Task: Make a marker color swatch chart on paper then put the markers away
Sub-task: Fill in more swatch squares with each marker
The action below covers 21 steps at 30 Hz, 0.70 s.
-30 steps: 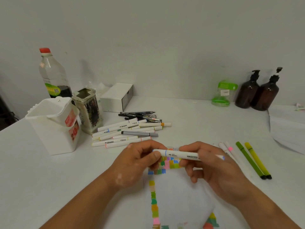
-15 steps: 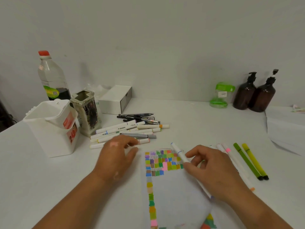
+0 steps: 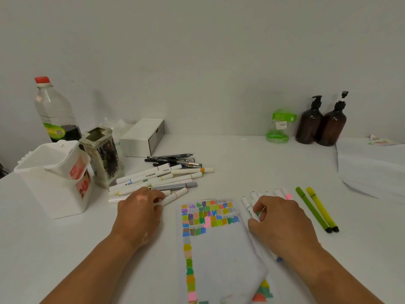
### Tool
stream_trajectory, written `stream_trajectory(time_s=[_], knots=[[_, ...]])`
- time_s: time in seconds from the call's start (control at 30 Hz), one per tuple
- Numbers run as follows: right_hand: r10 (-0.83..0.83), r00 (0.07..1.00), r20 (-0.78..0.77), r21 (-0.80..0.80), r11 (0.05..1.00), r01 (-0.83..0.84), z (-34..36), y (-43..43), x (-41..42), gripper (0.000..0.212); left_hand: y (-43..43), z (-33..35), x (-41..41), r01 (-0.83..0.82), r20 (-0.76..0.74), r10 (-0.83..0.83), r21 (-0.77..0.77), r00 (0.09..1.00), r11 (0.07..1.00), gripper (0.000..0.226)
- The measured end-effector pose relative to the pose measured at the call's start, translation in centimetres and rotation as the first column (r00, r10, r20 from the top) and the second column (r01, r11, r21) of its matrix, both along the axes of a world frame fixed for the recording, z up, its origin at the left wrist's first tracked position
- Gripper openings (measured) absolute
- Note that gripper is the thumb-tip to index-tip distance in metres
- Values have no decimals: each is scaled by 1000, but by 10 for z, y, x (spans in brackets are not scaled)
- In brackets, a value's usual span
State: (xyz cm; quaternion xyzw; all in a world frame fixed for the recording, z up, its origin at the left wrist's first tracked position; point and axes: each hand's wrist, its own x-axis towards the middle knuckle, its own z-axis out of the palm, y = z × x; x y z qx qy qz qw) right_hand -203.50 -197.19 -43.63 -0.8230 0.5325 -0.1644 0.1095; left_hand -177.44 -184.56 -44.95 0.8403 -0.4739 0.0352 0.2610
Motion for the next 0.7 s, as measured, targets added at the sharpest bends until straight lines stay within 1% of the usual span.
stream_trajectory(time_s=[0.07,0.13,0.23,0.37,0.4,0.43,0.5,0.53,0.6,0.67,0.7], knots=[[3,1000,0,-3,1000,-3,0,0,0,14,0,-1,-1,27,-25,-27,-11,999,1000,27],[5,1000,20,-24,1000,-5,0,0,1,14,0,0,-2,46,-82,-48,-32,996,998,25],[28,984,173,-46,999,-20,1,2,3,8,0,4,-4,61,-228,-87,-116,970,991,25],[170,919,357,-23,985,-173,2,9,7,11,0,7,-10,67,-447,-180,-257,876,964,26],[203,899,388,-12,976,-215,3,12,9,10,0,7,-13,69,-518,-216,-287,828,955,27],[232,882,410,-3,967,-253,4,15,11,9,-1,7,-17,75,-608,-272,-329,746,941,29],[281,857,432,15,948,-318,5,20,15,10,-2,8,-24,77,-756,-408,-433,512,898,31],[304,849,433,24,937,-348,4,22,16,9,-2,8,-27,65,-790,-453,-471,413,880,33],[340,835,432,49,916,-398,3,25,19,11,-4,8,-32,41,-820,-512,-520,256,853,34],[358,807,470,96,888,-450,2,28,21,16,-5,6,-37,32,-826,-551,-552,116,833,31],[361,793,491,119,874,-471,1,29,22,17,-5,5,-39,36,-823,-564,-563,68,826,34]])
